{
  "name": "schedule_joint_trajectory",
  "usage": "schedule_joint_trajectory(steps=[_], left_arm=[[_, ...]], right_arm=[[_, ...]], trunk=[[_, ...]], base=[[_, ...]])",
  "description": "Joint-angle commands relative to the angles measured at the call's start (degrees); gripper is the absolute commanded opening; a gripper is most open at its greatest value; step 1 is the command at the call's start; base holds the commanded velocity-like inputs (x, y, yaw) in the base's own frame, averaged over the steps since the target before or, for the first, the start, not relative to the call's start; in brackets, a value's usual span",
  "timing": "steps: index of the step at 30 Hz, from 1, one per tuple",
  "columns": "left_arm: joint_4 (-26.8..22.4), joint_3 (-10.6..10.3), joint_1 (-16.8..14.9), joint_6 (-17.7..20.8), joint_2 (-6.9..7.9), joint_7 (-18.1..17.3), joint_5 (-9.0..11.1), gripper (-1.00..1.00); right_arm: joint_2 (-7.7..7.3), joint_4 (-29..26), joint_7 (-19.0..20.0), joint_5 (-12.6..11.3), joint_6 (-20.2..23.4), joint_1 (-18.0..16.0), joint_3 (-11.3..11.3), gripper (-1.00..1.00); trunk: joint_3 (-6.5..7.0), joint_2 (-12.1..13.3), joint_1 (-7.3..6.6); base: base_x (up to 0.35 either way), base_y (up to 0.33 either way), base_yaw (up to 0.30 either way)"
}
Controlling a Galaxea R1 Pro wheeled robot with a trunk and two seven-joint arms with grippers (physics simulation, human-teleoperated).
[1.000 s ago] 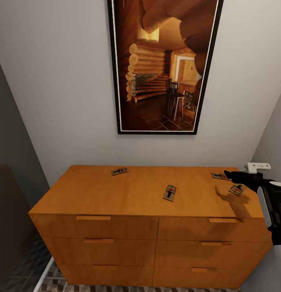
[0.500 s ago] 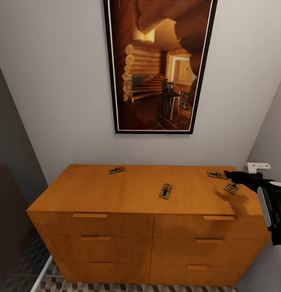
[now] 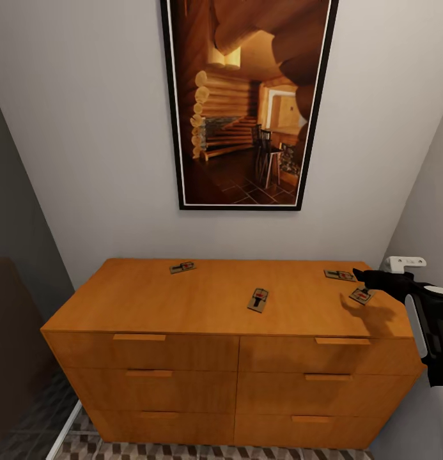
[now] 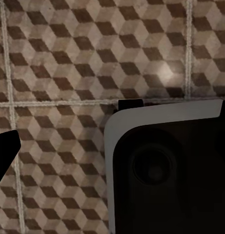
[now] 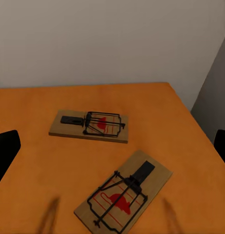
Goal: Take the four mousetraps from the cabinet in the bathroom and place them on the bathroom floor. Make sure all four end up on the same floor surface, and ensure that at least two of them are either under or directly next to the same bathroom sink.
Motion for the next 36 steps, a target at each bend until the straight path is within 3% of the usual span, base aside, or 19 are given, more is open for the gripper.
schedule_joint_trajectory(steps=[1, 36], left_arm=[[0.04, -0.19, -0.03, -0.2, 0.02, -0.04, -0.01, 1.0], [0.04, -0.11, -0.03, -0.2, 0.03, -0.04, -0.02, 1.0]], right_arm=[[0.01, -0.06, 0.34, 0.2, 0.27, -0.05, -0.07, 1.0], [0.01, 0.58, 0.17, 0.2, 0.42, 0.04, -0.07, 1.0]], trunk=[[-0.06, -0.03, 0.0], [-0.06, -0.03, 0.0]], base=[[-0.001, -0.001, 0.0], [0.0, 0.0, 0.0]])
